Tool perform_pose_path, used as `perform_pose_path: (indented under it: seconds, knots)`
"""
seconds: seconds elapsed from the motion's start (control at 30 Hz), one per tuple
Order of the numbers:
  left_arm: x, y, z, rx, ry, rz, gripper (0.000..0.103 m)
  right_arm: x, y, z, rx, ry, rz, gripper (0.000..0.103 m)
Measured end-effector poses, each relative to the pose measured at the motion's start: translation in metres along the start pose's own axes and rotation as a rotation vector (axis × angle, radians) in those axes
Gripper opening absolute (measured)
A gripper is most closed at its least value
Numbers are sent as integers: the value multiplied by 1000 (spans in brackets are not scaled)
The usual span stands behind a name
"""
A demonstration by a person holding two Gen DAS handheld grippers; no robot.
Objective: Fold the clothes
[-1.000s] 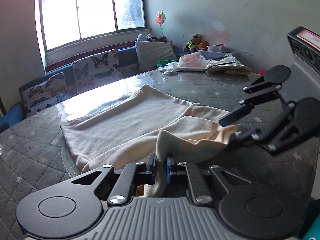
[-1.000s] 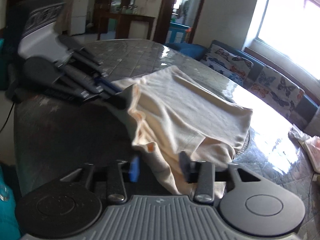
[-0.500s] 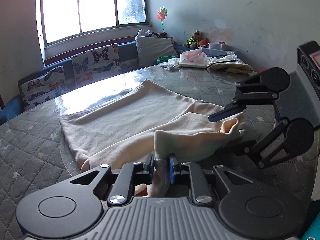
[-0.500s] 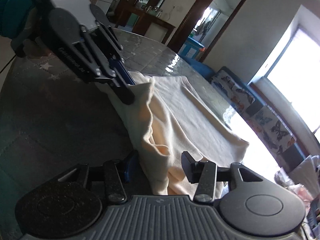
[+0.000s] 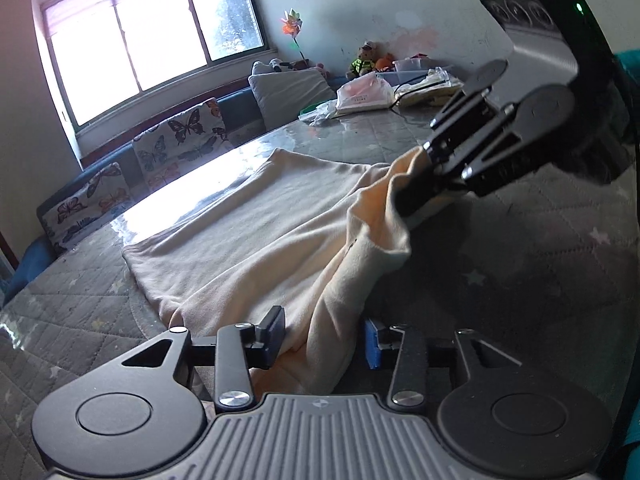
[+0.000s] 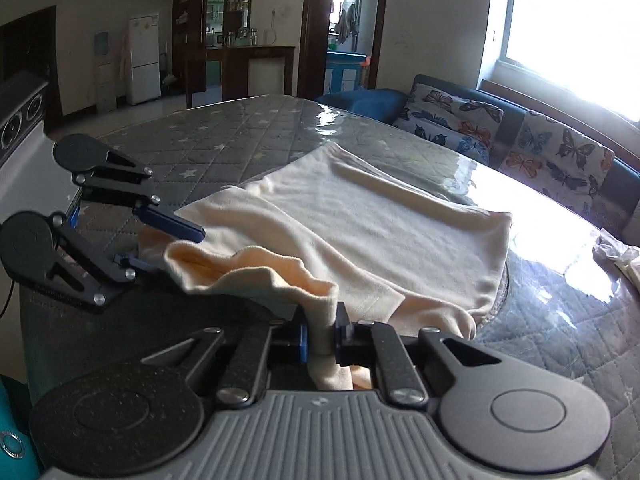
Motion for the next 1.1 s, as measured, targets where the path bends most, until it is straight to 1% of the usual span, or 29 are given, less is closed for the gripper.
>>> perform_pose_path:
  seconds: [0.07, 0.17, 0.2, 0.23, 0.27, 0.33, 0.4, 0.5, 0.57, 0.73, 0.93, 1.1]
  knots:
    - [-1, 2, -1, -7, -9, -7, 41, -1, 0, 0, 0, 2, -1, 10]
    - [-2, 3, -3, -14, -16, -6, 35, -2, 2, -2, -9, 8, -5, 10]
    - [-2, 3, -3, -17, -18, -7, 31, -3, 3, -2, -12, 10, -5, 10]
    - [-2, 3, -4, -15, -20, -7, 24, -2, 3, -2, -13, 11, -3, 10]
    - [-2, 3, -6, -5, -19, -7, 23, -2, 2, -3, -15, 12, -1, 10]
    - [0, 2, -11, 30, -9, 0, 16, -1, 2, -4, -18, 13, 5, 9]
    - [4, 1, -13, 53, -1, 10, 13, 1, 2, -5, -23, 13, 16, 8]
    - [12, -1, -14, 73, 12, 26, 12, 10, 1, -10, -18, 7, 31, 7]
    - [20, -3, -12, 81, 21, 35, 9, 17, 1, -13, -5, 4, 40, 7]
    - [44, -6, -5, 77, 43, 54, 8, 41, 0, -23, 38, -20, 51, 7]
    - [84, -3, 15, 70, 78, 65, 8, 86, -1, -41, 78, -75, 59, 7]
    - [120, 4, 38, 76, 120, 56, 8, 126, 2, -61, 84, -146, 26, 7]
Point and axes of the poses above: each gripper's, at about its wrist camera, not at the fingertips, and x roughly against the way its jaws point, z to its right, y to its underside, the point moved 3 cm from there along -x, roughly the way its jaws point, and after that the axes turned 8 degrees about y, right-handed, at the moved point
